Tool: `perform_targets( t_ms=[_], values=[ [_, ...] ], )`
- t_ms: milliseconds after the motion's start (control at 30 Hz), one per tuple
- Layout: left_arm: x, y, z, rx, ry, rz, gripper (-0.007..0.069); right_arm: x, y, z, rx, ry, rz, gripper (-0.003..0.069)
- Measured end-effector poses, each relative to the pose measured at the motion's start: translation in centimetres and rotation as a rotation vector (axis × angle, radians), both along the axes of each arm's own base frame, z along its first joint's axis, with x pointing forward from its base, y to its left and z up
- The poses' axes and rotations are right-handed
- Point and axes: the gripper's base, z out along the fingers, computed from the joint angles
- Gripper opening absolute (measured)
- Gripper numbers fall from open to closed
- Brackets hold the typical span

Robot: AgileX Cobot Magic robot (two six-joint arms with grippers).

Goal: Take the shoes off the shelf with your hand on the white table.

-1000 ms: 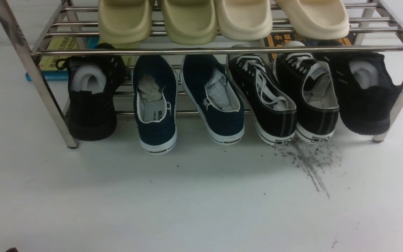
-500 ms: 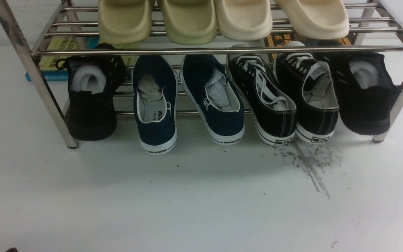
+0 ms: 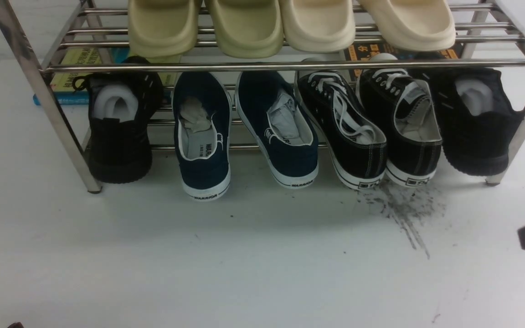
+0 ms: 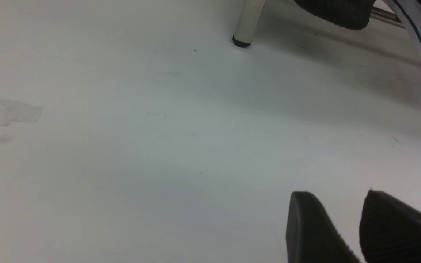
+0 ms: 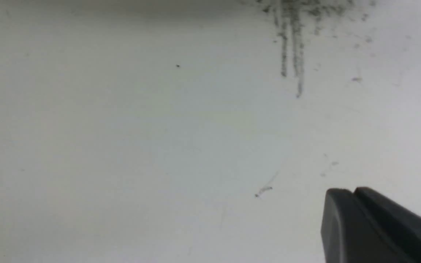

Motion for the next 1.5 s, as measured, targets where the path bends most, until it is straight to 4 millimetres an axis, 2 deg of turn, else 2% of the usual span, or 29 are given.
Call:
perform_targets(
  t_ms=[133,167,267,467,633,833,1167,1433,1500],
  values=[
    [0.0,0.0,0.0,0.000,0.000,0.000,0.0242,2.9,1.9,1.4,-0.007,-0.046,0.074,0.0150],
    [0.0,0.0,0.0,0.000,0.000,0.000,0.0242,3.0,2.0,1.3,-0.007,-0.043,0.077,0.0155],
    [0.0,0.0,0.0,0.000,0.000,0.000,0.0242,5.8,4.1,3.2,0.006,-0.117,0.100,0.0227],
    [0.0,0.0,0.0,0.000,0.000,0.000,0.0242,10.0,5.9,3.8,0.017,-0.169,0.039,0.0267],
    [0.0,0.0,0.0,0.000,0.000,0.000,0.0242,12.8,6.4,2.3,0.002,-0.162,0.001,0.0270],
    [0.0,0.0,0.0,0.000,0.000,0.000,0.0242,14.8,6.6,0.1,-0.019,-0.168,-0.028,0.0270],
    [0.0,0.0,0.0,0.000,0.000,0.000,0.0242,17.3,6.9,-2.3,-0.023,-0.225,-0.078,0.0270],
    [0.0,0.0,0.0,0.000,0.000,0.000,0.0242,18.5,7.1,-4.5,-0.035,-0.217,-0.094,0.0267],
    [0.0,0.0,0.0,0.000,0.000,0.000,0.0242,18.7,7.1,-4.8,-0.039,-0.224,-0.098,0.0242]
  ],
)
